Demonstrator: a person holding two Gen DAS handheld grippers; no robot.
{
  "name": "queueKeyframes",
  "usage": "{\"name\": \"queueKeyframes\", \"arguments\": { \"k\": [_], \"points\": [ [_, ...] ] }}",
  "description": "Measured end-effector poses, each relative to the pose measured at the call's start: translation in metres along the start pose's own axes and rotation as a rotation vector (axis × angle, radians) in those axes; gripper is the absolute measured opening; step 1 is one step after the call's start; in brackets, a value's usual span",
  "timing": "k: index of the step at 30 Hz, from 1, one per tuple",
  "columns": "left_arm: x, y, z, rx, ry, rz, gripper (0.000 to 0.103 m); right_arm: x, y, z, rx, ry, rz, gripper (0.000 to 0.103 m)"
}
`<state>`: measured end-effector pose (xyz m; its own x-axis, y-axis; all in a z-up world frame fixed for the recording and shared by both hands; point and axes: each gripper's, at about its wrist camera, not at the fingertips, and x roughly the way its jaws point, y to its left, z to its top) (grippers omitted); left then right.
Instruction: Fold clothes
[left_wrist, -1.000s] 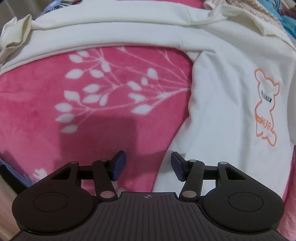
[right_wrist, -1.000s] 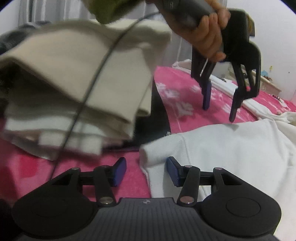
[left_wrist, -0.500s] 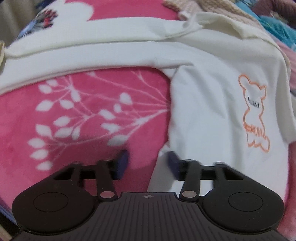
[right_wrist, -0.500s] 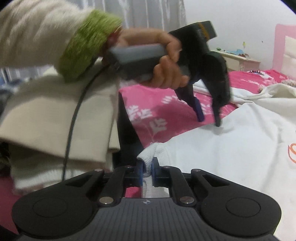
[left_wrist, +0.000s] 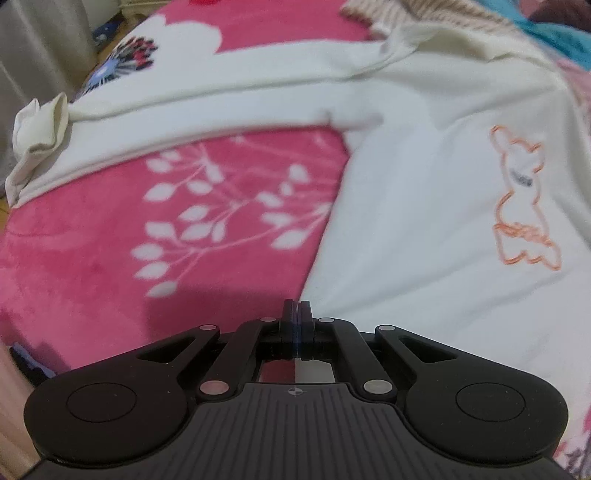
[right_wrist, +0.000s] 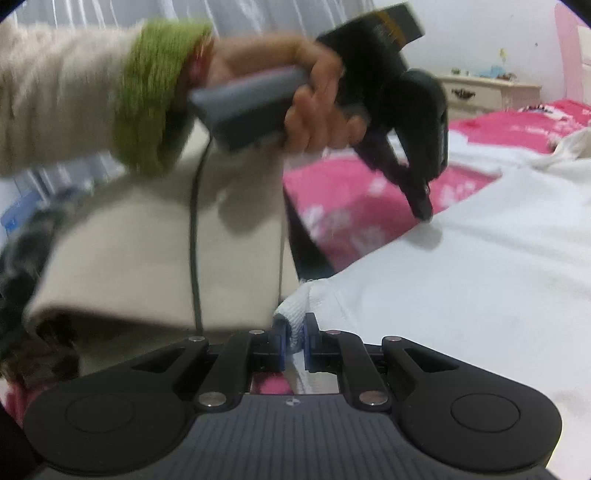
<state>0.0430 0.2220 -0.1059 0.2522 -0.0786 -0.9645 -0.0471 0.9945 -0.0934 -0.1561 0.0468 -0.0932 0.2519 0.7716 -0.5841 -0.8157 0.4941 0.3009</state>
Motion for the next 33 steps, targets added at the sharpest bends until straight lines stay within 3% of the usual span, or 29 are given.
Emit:
{"name": "queueKeyframes", "arguments": {
  "k": [2, 6, 11, 13, 17, 19, 24, 29, 33],
  "points": [
    [0.008, 0.0, -0.001, 0.022, 0.007, 0.046, 0.0, 0.003, 0.002, -0.005, 0.003, 0.022, 0.005, 0.021],
    [0.006, 0.005, 0.0, -0.005, -0.015, 0.035, 0.001, 0.006, 0.004, -0.014, 0.009, 0.059, 0.017, 0.04],
    [-0.019, -0.002, -0.005, 0.018, -0.116, 0.065, 0.014, -0.05, -0.009, -0.012, 0.089, -0.042, 0.009, 0.042],
    [-0.028, -0.009, -0.005, 0.034, -0.15, 0.062, 0.017, -0.069, -0.028, -0.018, 0.14, -0.071, -0.054, 0.042],
    [-0.034, -0.028, 0.011, 0.05, -0.207, 0.057, 0.02, -0.101, -0.075, -0.039, 0.253, -0.017, -0.245, 0.042],
    [-0.036, -0.037, 0.027, 0.033, -0.232, 0.033, 0.02, -0.125, -0.093, -0.036, 0.2, -0.017, -0.32, 0.042],
    [-0.029, -0.084, 0.08, 0.058, -0.376, -0.01, 0.023, -0.178, -0.16, 0.027, 0.049, -0.106, -0.519, 0.04],
    [-0.001, -0.135, 0.124, 0.108, -0.509, -0.056, 0.023, -0.194, -0.265, 0.087, 0.139, -0.195, -0.683, 0.03],
    [0.026, -0.155, 0.146, 0.129, -0.527, -0.04, 0.023, -0.174, -0.331, 0.099, 0.295, -0.165, -0.704, 0.022]
  ]
}}
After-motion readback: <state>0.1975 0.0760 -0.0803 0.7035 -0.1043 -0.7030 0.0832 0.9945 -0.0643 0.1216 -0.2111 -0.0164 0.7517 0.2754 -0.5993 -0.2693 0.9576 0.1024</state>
